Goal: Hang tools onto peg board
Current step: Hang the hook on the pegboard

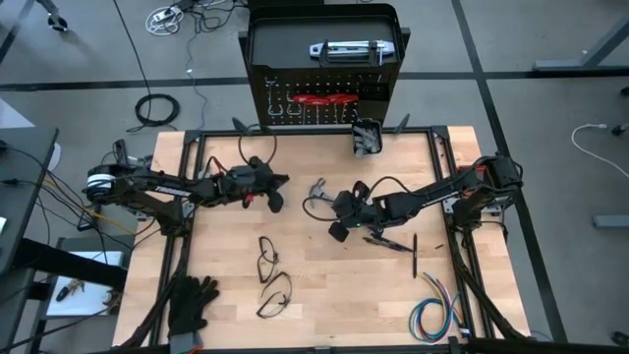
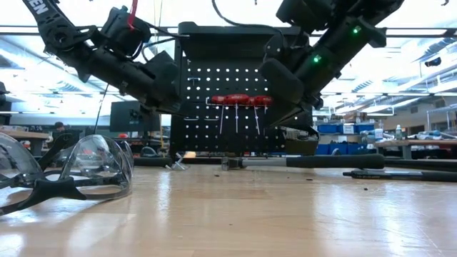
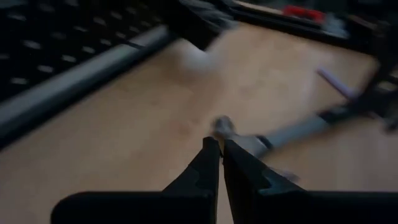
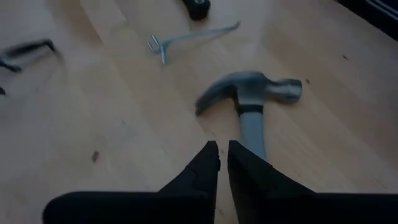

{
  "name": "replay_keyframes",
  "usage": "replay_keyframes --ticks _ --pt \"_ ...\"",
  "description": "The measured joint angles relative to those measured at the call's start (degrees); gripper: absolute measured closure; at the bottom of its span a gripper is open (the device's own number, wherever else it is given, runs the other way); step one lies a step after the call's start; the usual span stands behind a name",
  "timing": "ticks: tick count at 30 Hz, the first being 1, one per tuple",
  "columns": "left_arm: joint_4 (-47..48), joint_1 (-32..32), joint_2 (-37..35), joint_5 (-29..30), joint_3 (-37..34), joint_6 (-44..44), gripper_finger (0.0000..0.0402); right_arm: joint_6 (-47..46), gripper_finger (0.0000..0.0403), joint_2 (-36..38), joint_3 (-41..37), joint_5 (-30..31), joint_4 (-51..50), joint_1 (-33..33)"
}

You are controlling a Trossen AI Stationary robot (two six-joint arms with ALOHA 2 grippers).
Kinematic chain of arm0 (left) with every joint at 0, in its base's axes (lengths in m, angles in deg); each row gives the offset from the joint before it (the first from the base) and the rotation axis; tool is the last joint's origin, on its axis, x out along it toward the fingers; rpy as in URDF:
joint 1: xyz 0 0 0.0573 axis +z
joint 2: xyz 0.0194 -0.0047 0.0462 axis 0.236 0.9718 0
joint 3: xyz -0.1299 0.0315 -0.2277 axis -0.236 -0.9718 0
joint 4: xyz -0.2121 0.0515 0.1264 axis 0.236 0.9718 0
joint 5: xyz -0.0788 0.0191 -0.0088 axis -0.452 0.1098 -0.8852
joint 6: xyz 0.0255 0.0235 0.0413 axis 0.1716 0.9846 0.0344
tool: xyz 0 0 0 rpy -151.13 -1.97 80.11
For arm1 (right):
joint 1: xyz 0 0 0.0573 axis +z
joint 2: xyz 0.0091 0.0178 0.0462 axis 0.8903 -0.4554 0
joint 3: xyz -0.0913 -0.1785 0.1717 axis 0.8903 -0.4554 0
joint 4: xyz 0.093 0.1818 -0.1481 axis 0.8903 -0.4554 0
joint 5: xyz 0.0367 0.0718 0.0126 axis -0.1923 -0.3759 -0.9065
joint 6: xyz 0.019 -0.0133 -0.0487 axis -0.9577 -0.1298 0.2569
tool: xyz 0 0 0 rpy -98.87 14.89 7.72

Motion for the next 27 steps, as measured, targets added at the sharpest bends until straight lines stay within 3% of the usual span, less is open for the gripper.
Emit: replay_keyframes --ticks 7,16,20,27 --pt "-5.10 -1.44 0.00 13.90 0.41 1.39 0.0378 1.10 0.0356 0.00 -0.91 2.97 1.08 0.11" --pt "5.55 -2.14 0.00 10.92 3.63 5.43 0.0378 12.08 0.0360 -0.09 -6.18 4.05 1.87 -6.38" --pt "9.11 -3.90 0.39 10.83 3.56 4.19 0.0378 8.33 0.0357 -0.09 -6.17 3.52 3.89 -9.31" --pt "14.99 -6.08 0.50 10.73 3.52 4.39 0.0363 3.71 0.0362 -0.09 -6.19 -4.33 1.85 -8.47"
